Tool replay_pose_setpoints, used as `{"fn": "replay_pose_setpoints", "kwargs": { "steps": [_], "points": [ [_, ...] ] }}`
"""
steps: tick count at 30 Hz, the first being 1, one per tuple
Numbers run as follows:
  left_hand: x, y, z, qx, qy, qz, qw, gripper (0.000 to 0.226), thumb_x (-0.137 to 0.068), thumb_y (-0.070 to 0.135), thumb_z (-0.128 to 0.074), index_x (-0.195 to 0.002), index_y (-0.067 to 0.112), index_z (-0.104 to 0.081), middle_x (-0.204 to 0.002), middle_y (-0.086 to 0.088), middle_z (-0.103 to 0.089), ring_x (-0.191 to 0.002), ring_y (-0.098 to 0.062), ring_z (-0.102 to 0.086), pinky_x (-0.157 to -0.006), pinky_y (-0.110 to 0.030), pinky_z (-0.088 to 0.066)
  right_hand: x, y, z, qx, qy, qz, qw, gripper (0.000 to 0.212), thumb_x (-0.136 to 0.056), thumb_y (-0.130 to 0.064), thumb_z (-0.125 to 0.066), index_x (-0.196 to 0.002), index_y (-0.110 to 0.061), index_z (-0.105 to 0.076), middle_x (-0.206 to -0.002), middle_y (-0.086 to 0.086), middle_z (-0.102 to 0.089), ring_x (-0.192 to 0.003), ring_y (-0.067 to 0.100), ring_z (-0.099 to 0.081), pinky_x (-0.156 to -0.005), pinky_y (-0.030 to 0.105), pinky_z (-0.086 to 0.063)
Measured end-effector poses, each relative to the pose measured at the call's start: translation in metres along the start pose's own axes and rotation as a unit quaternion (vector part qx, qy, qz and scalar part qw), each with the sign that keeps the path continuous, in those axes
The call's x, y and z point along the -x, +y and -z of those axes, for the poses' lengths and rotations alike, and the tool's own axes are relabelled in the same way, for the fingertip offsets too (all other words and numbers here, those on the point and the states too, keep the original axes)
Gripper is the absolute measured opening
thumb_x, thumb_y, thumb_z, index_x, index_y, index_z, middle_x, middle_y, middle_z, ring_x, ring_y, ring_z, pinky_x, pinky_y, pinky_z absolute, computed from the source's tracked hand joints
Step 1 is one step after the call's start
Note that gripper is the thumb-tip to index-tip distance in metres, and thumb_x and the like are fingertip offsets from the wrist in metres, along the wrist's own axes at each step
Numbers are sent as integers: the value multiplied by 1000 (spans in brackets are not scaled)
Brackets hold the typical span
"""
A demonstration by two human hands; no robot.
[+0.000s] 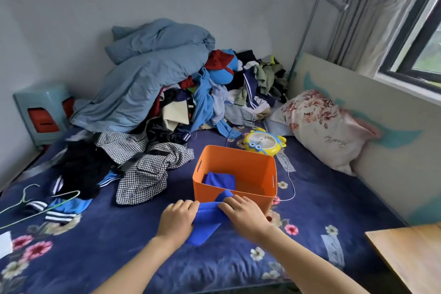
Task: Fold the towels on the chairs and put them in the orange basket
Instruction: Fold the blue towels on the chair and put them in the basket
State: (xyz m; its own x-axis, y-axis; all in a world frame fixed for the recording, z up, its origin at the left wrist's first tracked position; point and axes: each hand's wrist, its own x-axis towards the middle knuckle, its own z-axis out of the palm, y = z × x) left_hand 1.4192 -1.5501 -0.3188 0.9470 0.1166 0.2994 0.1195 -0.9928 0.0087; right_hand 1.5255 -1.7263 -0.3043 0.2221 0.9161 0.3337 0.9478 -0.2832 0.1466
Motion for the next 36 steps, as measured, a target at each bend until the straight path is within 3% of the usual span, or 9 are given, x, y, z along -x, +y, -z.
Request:
{"fn": "replay_pose_setpoints", "kwargs": {
  "steps": [3, 7, 12, 17, 20, 23, 30, 33, 36],
  "points": [
    [-20, 3, -24, 12, -19, 6, 1000, 50, -19, 3, -75, -68, 16, -70, -55, 5, -60, -43, -17, -56, -37, -20, -40, 1, 22, -23, -8, -6, -4, 1000, 64, -45, -29, -81, -99, -23, -46, -76, -11, -61, -63, 10, -57, -49, 19, -39],
    [-56, -9, -48, -7, -12, -38, 999, 30, -48, 10, -45, -66, 18, -68, -55, 6, -60, -44, -15, -54, -37, -21, -40, -8, 52, -53, -13, -3, -3, 1000, 59, -48, -27, -75, -100, -22, -47, -77, -11, -61, -63, 11, -57, -51, 19, -40],
    [-124, -34, -67, 32, 49, -50, 997, 47, -53, 7, -23, -65, 17, -67, -58, 6, -62, -47, -17, -57, -39, -22, -40, -48, 100, -69, -7, 22, -54, 998, 25, -77, -30, -48, -100, -21, -47, -82, -8, -65, -66, 13, -60, -53, 21, -42],
    [-222, -54, -74, 81, 28, -81, 993, 36, -41, 1, -59, -73, 16, -70, -66, 8, -66, -52, -17, -60, -44, -21, -45, -93, 161, -75, -17, 13, -113, 993, 52, -50, -15, -64, -100, -19, -50, -86, -4, -67, -67, 18, -62, -51, 21, -46],
    [-262, -59, -97, 90, -41, -104, 990, 54, -21, 3, -76, -73, 17, -70, -66, 8, -65, -53, -15, -60, -45, -19, -46, -107, 187, -86, -29, -25, -162, 986, 42, -56, -16, -56, -97, -19, -53, -85, -5, -68, -68, 16, -63, -51, 20, -48],
    [-287, -59, -123, 62, -110, -147, 981, 55, -17, 10, -79, -71, 20, -70, -61, 8, -62, -49, -13, -57, -43, -16, -41, -110, 202, -107, -43, -72, -205, 975, 34, -63, -23, -39, -92, -22, -58, -80, -8, -67, -65, 13, -63, -49, 17, -45],
    [-348, -55, -179, 12, -129, -156, 979, 37, -31, 2, -69, -64, 19, -66, -55, 6, -57, -46, -15, -53, -42, -19, -35, -117, 249, -170, -131, -105, -293, 941, 44, -56, -20, -59, -97, -24, -46, -84, -7, -68, -70, 13, -60, -55, 18, -46],
    [-342, -60, -210, 10, -152, -146, 977, 40, -36, -2, -66, -72, 15, -68, -63, 4, -62, -52, -18, -57, -44, -22, -41, -115, 251, -201, -162, -98, -275, 942, 35, -67, -23, -48, -102, -19, -49, -93, -1, -69, -86, 14, -58, -68, 23, -47],
    [-314, -65, -251, 13, -266, -105, 958, 51, -35, 7, -84, -84, 12, -70, -77, -2, -69, -63, -21, -64, -51, -27, -51, -100, 237, -251, -212, -197, -217, 932, 50, -60, -30, -61, -107, -19, -48, -96, 0, -70, -87, 16, -67, -71, 21, -51]
  ]
}}
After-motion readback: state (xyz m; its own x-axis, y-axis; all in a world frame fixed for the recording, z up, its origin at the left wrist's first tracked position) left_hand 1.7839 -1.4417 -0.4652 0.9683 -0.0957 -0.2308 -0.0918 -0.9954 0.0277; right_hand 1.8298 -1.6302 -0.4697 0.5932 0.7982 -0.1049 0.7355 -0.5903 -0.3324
